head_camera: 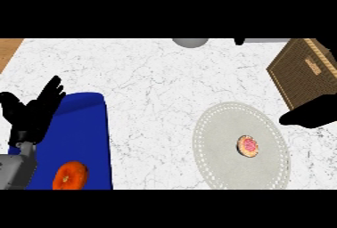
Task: Pick the cupcake from the placemat and place it in the basket
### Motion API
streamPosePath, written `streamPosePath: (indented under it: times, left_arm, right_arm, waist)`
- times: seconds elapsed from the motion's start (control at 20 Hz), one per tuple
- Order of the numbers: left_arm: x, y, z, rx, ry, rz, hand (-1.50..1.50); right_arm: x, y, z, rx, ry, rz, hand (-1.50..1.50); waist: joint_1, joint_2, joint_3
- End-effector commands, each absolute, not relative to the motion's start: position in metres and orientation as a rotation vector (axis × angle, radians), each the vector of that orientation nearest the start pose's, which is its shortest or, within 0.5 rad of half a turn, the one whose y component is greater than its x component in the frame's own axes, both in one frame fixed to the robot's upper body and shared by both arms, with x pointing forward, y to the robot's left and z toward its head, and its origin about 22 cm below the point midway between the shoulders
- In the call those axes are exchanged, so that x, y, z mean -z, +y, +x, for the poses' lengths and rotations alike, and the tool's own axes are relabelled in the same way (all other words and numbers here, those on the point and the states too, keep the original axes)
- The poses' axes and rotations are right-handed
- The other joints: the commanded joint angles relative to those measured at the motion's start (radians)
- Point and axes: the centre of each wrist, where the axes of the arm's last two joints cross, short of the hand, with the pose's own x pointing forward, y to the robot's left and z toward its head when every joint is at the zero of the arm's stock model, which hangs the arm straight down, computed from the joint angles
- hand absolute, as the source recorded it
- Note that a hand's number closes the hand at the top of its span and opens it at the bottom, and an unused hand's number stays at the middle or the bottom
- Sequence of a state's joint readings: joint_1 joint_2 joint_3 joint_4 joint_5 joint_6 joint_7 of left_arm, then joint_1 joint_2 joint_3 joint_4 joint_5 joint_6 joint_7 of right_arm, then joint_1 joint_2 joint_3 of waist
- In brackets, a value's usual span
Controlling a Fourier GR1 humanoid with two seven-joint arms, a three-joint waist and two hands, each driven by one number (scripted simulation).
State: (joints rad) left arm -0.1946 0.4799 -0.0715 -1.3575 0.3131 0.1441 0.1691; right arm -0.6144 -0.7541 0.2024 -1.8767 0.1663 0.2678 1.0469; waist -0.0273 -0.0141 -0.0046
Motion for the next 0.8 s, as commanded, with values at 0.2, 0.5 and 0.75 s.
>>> streamPosePath:
  times: [0.2,0.5,0.75]
  left_arm:
    - [-0.045,0.331,0.28,0.066,-1.368,0.21,0.0]
    - [-0.028,0.334,0.282,0.056,-1.372,0.226,0.0]
    - [-0.025,0.33,0.288,0.053,-1.366,0.237,0.0]
  right_arm:
    - [-0.303,-0.252,0.243,-0.886,-1.026,-0.783,-1.5]
    - [-0.306,-0.274,0.199,-0.78,-1.133,-0.692,-1.5]
    - [-0.273,-0.276,0.166,-0.681,-1.235,-0.677,-1.5]
  waist:
    - [0.001,-0.001,0.003]
    - [-0.005,0.007,0.004]
    - [-0.002,0.01,0.005]
